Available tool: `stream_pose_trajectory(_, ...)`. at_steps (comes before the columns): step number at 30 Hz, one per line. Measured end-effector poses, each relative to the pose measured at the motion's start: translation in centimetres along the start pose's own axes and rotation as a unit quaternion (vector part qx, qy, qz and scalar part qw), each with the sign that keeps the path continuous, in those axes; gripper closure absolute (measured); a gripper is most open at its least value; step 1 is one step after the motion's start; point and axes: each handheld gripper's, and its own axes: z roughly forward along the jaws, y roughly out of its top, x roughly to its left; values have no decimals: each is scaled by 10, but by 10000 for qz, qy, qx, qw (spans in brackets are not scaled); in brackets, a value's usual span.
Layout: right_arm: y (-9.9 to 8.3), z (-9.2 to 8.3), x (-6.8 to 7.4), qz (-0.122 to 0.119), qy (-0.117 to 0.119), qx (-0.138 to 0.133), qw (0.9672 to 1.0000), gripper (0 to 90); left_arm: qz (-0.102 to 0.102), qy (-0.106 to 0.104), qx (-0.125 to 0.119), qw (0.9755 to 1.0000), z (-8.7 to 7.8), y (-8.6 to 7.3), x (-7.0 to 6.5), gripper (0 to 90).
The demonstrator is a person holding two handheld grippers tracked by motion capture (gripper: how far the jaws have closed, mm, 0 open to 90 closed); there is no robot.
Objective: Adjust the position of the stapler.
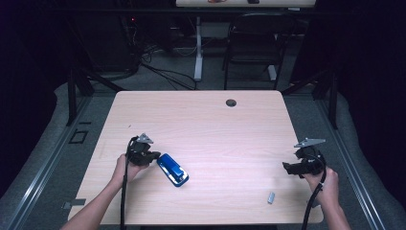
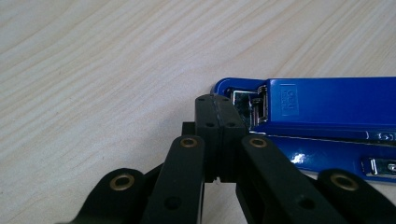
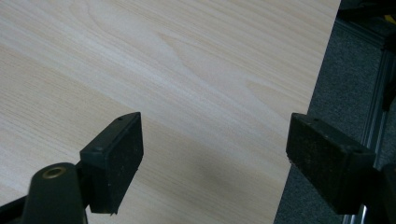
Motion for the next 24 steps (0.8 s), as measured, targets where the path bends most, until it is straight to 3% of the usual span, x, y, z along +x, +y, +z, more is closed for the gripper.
stream_pose_trajectory(8,0,1,1,-7,21,13,10000,185,160,-23,-70,9998,-3,3,-5,900)
stream_pose_trajectory(24,1,4,3,-60,79,76,9999,186,83,-308,-88,9995,-6,2,-1,900)
